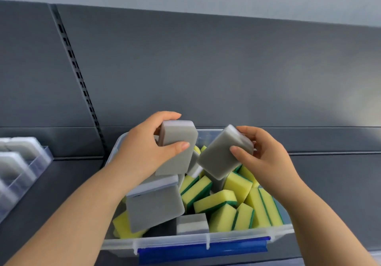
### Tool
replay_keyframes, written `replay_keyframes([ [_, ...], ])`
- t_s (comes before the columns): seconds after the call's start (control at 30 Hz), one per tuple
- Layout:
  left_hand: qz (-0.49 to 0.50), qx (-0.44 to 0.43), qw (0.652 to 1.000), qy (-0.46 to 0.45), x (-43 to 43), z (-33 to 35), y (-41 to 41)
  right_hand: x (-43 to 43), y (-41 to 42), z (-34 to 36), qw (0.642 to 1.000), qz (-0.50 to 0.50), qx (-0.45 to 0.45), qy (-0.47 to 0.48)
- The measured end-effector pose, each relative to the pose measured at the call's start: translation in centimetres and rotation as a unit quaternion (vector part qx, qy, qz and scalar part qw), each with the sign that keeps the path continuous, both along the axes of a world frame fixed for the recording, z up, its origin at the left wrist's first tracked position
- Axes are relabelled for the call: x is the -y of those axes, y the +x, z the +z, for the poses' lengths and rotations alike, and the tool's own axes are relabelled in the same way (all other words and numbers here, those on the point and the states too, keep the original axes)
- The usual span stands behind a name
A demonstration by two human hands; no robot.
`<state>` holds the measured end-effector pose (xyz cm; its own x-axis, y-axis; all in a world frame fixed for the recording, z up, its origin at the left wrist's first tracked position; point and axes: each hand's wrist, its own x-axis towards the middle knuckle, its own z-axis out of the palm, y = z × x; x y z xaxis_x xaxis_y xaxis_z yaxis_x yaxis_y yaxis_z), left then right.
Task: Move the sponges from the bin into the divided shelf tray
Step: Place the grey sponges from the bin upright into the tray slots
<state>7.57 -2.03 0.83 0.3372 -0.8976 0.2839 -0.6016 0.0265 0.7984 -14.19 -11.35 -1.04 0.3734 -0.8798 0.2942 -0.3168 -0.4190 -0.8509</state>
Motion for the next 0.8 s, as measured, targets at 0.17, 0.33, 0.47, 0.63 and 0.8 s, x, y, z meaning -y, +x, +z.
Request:
replay_keyframes([
  [0.17,-0.033,0.089,0.995,-0.041,-2.4,-0.6,-0.5,-3.6,0.2,0.0,0.993,-0.024,-0.076,-0.091],
  [0.33,-0.023,0.194,0.978,-0.077,-5.7,-0.5,-2.1,-5.9,-0.9,0.3,0.982,0.001,-0.102,-0.157],
  [0.47,0.027,0.243,0.965,-0.095,-9.2,-0.5,-4.3,-7.6,-2.4,0.3,0.980,0.035,-0.057,-0.186],
  [0.63,0.078,0.248,0.963,-0.074,-14.2,-0.9,-7.8,-10.1,-4.0,-2.0,0.987,0.066,0.030,-0.142],
  [0.8,0.122,0.278,0.951,-0.056,-19.1,-1.7,-8.8,-13.9,-4.5,-4.0,0.987,0.109,0.076,-0.086],
])
